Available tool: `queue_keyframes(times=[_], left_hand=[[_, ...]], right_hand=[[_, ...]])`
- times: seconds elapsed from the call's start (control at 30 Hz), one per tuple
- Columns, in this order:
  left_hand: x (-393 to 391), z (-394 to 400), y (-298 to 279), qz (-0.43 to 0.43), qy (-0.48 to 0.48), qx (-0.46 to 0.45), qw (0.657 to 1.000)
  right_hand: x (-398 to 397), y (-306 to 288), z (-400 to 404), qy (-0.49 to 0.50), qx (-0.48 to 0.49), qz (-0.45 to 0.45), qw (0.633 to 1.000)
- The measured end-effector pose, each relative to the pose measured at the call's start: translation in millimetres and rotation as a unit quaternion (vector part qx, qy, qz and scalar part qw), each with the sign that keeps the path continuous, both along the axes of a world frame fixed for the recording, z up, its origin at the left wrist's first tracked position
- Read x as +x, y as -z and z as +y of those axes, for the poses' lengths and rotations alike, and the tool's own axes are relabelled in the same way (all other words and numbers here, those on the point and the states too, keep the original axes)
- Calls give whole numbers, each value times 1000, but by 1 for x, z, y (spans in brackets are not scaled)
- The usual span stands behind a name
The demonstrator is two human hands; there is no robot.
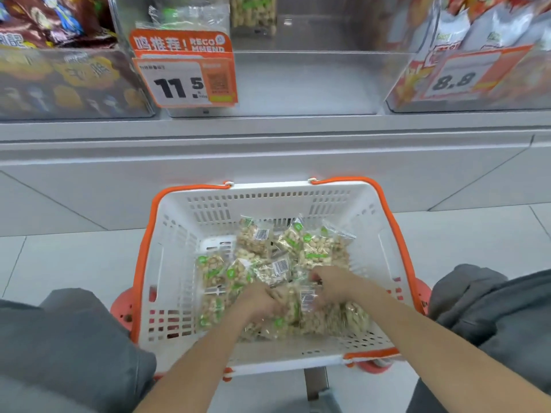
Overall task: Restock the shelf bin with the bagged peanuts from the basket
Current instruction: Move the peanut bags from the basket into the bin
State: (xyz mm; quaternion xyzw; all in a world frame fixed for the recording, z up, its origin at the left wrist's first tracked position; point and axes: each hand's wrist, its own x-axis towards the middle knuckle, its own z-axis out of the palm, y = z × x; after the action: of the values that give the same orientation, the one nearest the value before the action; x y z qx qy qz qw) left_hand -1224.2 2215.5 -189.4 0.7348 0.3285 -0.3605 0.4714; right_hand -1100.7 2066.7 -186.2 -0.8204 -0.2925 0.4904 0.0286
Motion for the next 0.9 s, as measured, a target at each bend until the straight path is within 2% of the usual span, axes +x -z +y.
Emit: queue_keyframes(times=[0.13, 0.27, 0.37, 0.4, 0.43, 0.5, 0.57, 0.63, 0.77, 0.83, 0.9], left_hand=[[11, 40, -46, -38, -4, -12, 999], [28, 79, -112, -91, -23, -47, 994], [32, 98, -157, -140, -111, -120, 976], [31, 101, -173, -153, -148, -140, 967], [28, 105, -187, -164, -186, -157, 956], [23, 114, -211, -175, -234, -199, 935], [20, 122, -230, -178, -235, -246, 923], [21, 126, -244, -196, -210, -236, 928], [30, 128, -261, -257, -152, -138, 944], [36, 127, -260, -263, -108, -98, 954], [44, 121, -258, -253, -72, -80, 961]], right_hand=[[20, -35, 4, 23, 97, -39, 994], [41, -108, 18, 43, 213, -71, 974], [46, -162, 28, -3, 287, -193, 938], [46, -177, 31, -9, 320, -249, 914], [44, -190, 33, -11, 378, -307, 873], [38, -209, 37, -24, 510, -418, 751], [32, -215, 40, -50, 590, -488, 641], [30, -212, 40, -75, 632, -516, 574], [38, -216, 33, -92, 647, -553, 517], [40, -224, 35, -85, 660, -551, 503], [36, -229, 39, -101, 667, -538, 505]])
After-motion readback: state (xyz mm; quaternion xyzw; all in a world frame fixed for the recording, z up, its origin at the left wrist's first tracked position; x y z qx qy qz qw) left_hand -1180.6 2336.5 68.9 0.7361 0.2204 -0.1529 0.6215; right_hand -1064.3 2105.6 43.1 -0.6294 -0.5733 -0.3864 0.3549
